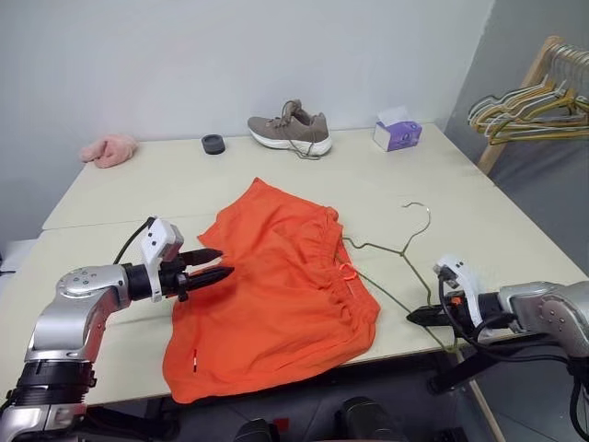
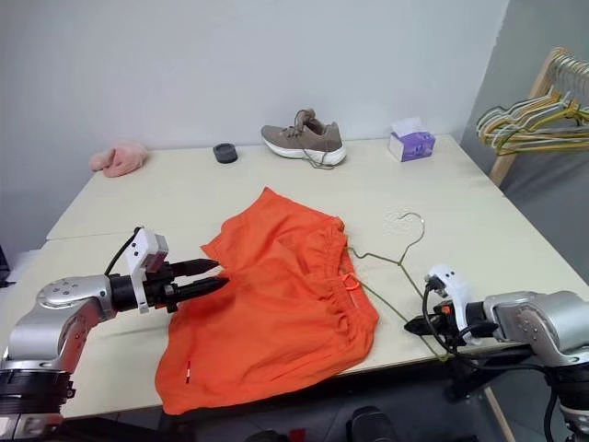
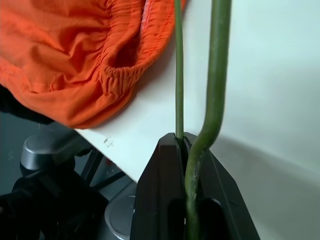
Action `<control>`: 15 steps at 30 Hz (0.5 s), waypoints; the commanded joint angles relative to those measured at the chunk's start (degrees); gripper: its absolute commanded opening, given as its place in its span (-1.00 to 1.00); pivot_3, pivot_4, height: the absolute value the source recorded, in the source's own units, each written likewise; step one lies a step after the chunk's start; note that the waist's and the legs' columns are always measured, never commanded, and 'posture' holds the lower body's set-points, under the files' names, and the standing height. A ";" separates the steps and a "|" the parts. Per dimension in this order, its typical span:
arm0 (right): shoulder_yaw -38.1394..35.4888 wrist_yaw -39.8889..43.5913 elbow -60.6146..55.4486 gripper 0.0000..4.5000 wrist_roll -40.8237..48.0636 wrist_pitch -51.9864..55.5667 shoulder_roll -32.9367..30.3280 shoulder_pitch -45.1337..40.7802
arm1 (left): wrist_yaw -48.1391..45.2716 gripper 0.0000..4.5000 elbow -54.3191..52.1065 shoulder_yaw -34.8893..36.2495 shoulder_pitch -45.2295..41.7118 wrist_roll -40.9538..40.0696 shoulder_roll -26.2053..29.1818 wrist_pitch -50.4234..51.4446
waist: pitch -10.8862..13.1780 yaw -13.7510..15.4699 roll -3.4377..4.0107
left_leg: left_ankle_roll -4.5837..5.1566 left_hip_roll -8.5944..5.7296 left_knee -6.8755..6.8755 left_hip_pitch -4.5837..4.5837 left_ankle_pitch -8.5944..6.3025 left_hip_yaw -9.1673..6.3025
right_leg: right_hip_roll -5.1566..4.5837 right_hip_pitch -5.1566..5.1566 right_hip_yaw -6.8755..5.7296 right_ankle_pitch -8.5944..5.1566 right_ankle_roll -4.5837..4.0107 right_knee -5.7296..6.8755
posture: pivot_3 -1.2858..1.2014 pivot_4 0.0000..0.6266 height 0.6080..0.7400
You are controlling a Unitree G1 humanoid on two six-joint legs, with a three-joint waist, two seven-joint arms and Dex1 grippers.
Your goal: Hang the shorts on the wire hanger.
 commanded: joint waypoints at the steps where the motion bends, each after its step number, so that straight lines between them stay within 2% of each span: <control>1: 1.21 2.16 0.98 -1.00 -0.43 -2.79 -0.26 -2.89 | -0.28 0.11 -2.21 0.56 -1.21 -0.90 0.29 -0.18 | 0.00 -0.04 0.00 | 0.00 0.00 0.00 0.00 0.00 0.00 | 0.00 0.00 0.00 0.00 0.00 0.00 | -0.13 -0.90 1.00; 9: 4.92 0.76 11.16 -1.00 -4.31 -6.63 6.92 -11.02 | 0.44 0.11 -2.26 1.12 -1.34 -1.17 -0.24 -0.37 | 0.00 -0.03 0.00 | 0.00 0.02 0.00 0.00 0.00 -0.03 | 0.03 0.00 0.00 0.00 0.00 0.01 | -0.12 -0.92 1.00; 15: 3.14 -1.34 13.11 -1.00 -2.80 -2.43 12.34 -13.12 | 0.83 0.11 -1.80 1.01 -2.34 -1.09 -0.63 -0.52 | -0.01 0.14 -0.01 | 0.00 0.00 -0.02 -0.04 0.00 -0.04 | 0.00 -0.01 0.02 0.00 0.00 0.01 | -0.11 -0.93 1.00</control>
